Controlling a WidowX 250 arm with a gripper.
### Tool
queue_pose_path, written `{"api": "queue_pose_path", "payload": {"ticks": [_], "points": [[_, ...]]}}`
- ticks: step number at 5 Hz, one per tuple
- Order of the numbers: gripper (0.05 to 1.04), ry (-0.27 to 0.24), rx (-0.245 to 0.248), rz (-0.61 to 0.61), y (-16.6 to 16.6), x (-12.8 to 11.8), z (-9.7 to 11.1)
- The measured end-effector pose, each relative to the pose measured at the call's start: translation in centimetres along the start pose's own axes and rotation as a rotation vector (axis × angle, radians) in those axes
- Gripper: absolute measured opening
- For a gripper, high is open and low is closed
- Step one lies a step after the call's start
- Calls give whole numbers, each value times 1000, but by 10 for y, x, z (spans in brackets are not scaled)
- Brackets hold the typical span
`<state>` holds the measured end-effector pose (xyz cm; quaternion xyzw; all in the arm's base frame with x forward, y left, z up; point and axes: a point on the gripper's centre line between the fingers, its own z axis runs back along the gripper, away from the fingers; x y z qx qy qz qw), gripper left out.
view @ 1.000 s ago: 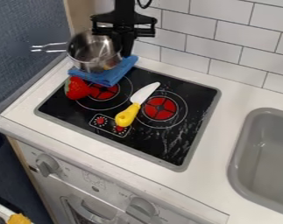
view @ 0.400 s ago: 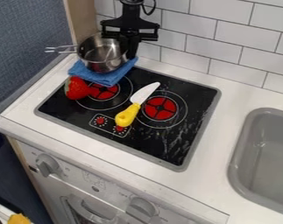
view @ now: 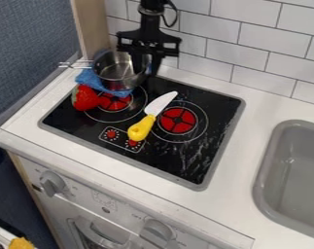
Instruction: Moved the silver pot on top of the blue cloth
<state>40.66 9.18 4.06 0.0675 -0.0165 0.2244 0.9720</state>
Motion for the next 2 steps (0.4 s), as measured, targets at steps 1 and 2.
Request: {"api": "queue_pose_path", "payload": {"ticks": [1, 2], "points": [[862, -107, -77, -154, -12, -13, 48], [1009, -106, -125, -299, -26, -40, 58]]}}
